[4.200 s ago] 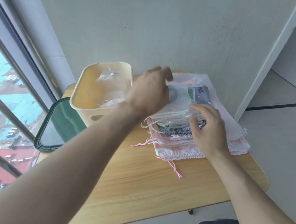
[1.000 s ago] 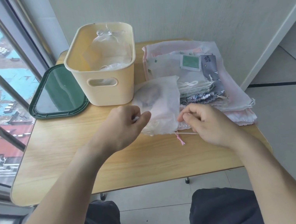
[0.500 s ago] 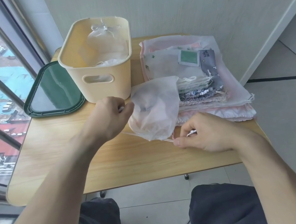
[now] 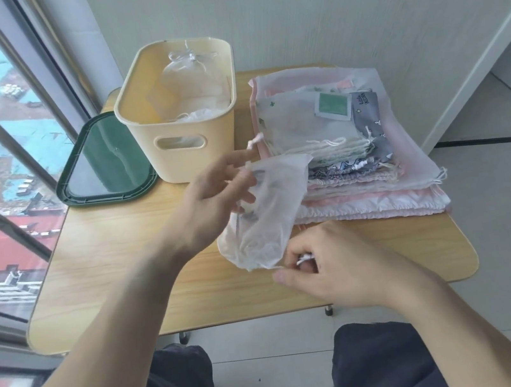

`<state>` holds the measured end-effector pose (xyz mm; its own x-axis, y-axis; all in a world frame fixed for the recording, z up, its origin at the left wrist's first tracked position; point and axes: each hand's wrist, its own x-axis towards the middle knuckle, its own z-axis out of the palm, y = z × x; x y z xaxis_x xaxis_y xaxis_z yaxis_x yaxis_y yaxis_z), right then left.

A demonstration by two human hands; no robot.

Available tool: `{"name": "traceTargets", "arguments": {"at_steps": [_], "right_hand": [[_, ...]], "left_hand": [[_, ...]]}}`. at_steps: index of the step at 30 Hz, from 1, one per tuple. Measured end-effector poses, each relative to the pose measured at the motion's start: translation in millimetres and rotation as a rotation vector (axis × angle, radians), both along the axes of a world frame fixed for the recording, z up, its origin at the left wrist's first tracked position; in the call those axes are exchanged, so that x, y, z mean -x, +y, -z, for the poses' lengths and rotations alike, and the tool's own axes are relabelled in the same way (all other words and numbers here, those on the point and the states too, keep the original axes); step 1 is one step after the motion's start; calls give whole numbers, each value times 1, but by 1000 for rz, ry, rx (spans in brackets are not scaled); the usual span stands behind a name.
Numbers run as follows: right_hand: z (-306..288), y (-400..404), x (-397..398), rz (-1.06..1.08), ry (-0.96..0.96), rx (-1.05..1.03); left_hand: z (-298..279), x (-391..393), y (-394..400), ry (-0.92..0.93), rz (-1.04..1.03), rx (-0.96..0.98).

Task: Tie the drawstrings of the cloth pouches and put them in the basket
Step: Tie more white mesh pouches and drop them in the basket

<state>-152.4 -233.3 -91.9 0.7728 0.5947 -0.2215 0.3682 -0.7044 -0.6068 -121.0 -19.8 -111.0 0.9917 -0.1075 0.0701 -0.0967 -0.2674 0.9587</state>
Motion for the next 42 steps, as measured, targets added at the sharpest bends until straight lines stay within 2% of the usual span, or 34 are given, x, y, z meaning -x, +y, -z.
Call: {"name": "traceTargets", "arguments": {"at_steps": [2, 5, 7, 10, 12, 15, 19, 21, 24, 27, 29, 32, 35, 37, 39, 42], "right_hand": [[4, -2, -6, 53, 6, -8], [8, -7, -14, 106, 10, -6], [11, -10, -16, 120, 10, -8], [10, -11, -17, 128, 16, -25], [5, -10, -17, 131, 14, -33], [-9, -11, -12, 113, -4, 59], [-32, -8, -1, 51, -106, 212], [-38, -1, 0, 62, -143, 63], [-31, 12, -16, 124, -230, -324], [-10, 14, -47, 148, -239, -475], [-4, 11, -64, 157, -193, -458], [-3, 3, -79, 211, -222, -437], [-9, -4, -78, 299, -376, -383], [-15, -6, -66, 349, -518, -385], [-17, -7, -50, 294, -425, -385], [-8, -1, -26, 125, -131, -132]], "left_hand": [[5, 0, 2, -19, 27, -137], [9, 4, 5, -96, -141, -474], [5, 8, 8, -81, -222, -647], [-6, 20, 12, -26, -31, -640], [-12, 28, 6, -78, 147, -604], [-6, 32, -6, -112, 294, -632], [10, 29, -22, -83, 388, -871], [14, 28, -28, -119, 375, -951], [16, 26, -31, -91, 397, -938], [17, 24, -28, -68, 402, -916], [16, 24, -26, -59, 397, -886], [11, 24, -19, -34, 382, -748], [5, 23, -8, 77, 398, -575], [2, 21, -3, 86, 419, -544], [-1, 21, 0, 96, 431, -555], [-4, 21, 1, 129, 408, -563]]}}
